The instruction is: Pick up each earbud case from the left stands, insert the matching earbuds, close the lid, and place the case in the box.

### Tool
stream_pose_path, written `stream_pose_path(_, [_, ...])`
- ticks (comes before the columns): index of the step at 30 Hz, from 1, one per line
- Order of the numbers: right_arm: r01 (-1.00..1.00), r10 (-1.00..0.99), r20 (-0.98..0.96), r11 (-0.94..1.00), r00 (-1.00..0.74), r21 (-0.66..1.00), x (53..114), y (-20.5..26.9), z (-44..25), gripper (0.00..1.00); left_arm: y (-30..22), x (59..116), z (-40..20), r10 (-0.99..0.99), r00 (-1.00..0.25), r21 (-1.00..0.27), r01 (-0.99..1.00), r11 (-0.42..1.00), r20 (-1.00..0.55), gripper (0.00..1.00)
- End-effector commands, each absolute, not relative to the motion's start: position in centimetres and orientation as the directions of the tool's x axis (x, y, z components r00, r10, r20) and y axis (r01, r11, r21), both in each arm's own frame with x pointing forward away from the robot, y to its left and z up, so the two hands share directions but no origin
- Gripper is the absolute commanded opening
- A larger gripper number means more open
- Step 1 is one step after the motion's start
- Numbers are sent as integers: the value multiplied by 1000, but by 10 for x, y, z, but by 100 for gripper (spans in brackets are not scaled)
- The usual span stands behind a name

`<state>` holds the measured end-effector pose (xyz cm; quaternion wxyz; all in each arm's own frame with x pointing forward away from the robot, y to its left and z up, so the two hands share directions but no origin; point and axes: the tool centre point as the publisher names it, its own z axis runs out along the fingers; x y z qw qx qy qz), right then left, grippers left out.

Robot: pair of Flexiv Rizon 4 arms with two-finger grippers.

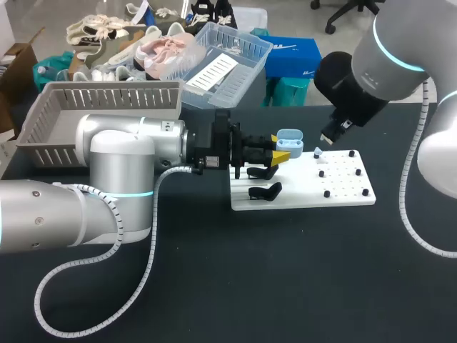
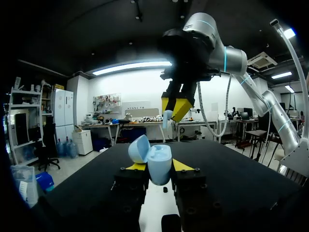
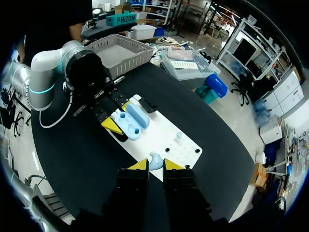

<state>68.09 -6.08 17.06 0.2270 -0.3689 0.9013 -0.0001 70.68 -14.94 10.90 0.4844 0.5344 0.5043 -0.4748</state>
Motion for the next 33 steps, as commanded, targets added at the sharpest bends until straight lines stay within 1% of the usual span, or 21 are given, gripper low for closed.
stream_pose_path(1, [-664,-663,-429,727,-614,-174,671,-61,173,0,-150,707,108,77,42,40,999,-21,-996,0])
stream_pose_path(12, [-664,-663,-429,727,-614,-174,671,-61,173,0,-150,707,108,77,42,40,999,-21,-996,0])
stream_pose_path(15, [-545,-551,-383,827,-741,-135,672,-60,171,0,-150,707,108,77,42,40,999,-21,-996,0])
stream_pose_path(18, [-461,-446,-387,885,-807,-58,666,-49,168,0,-150,707,108,77,42,40,999,-21,-996,0])
stream_pose_path(20, [-407,-385,-401,913,-831,-34,662,-42,167,0,-150,707,108,77,42,40,999,-21,-996,0])
stream_pose_path(23, [-302,-309,-431,949,-848,-85,658,-38,167,0,-150,707,108,77,42,40,999,-21,-996,0])
stream_pose_path(24, [-274,-276,-432,959,-858,-69,656,-38,167,0,-150,707,108,77,42,40,999,-21,-996,0])
stream_pose_path(26, [-223,-239,-435,971,-868,-89,653,-37,166,0,-150,707,108,77,42,40,999,-21,-996,0])
stream_pose_path(31, [-175,-217,-448,975,-867,-134,645,-32,171,0,-150,707,108,77,42,40,999,-21,-996,0])
stream_pose_path(33, [-183,-221,-449,975,-866,-127,642,-29,174,0,-150,707,108,77,42,40,999,-21,-996,0])
